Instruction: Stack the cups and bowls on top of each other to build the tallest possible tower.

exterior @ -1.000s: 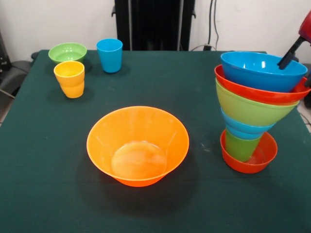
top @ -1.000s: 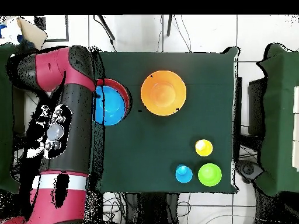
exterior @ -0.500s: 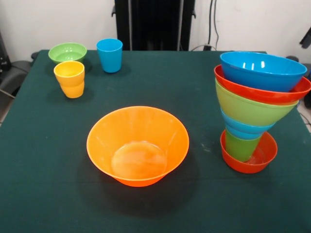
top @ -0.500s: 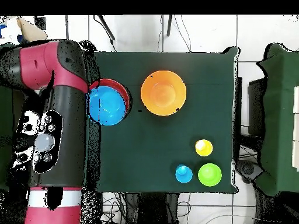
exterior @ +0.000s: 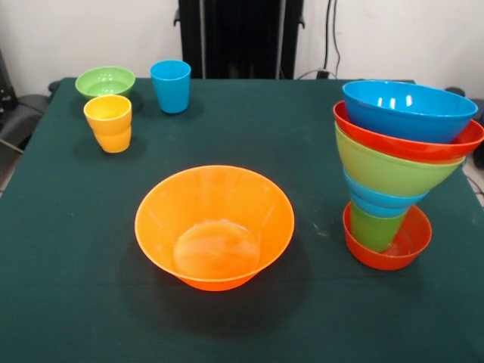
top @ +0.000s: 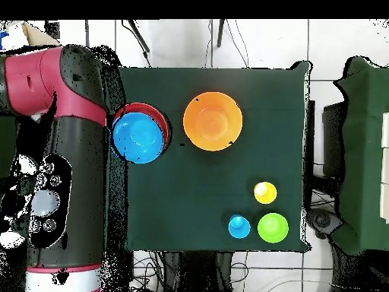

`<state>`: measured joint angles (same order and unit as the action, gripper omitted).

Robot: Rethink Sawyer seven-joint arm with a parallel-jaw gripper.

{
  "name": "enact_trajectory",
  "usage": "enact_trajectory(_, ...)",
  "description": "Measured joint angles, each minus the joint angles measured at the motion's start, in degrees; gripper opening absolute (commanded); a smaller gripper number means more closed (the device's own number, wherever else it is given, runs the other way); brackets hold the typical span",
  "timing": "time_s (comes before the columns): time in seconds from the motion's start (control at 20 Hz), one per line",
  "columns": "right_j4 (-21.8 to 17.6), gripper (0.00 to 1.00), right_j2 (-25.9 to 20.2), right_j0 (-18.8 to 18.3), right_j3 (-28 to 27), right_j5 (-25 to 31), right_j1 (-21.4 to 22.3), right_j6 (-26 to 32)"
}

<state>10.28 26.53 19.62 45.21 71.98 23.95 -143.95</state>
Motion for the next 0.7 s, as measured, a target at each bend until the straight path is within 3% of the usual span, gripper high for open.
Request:
enact_trajectory(0.35, 0.0, 1.00, 0.0, -0.8, 3.5, 0.0, 4.4, 0.0)
enact_trajectory(0.7, -0.2, 1.00, 0.1, -3.3, 12.2, 0.0, 12.8, 0.0)
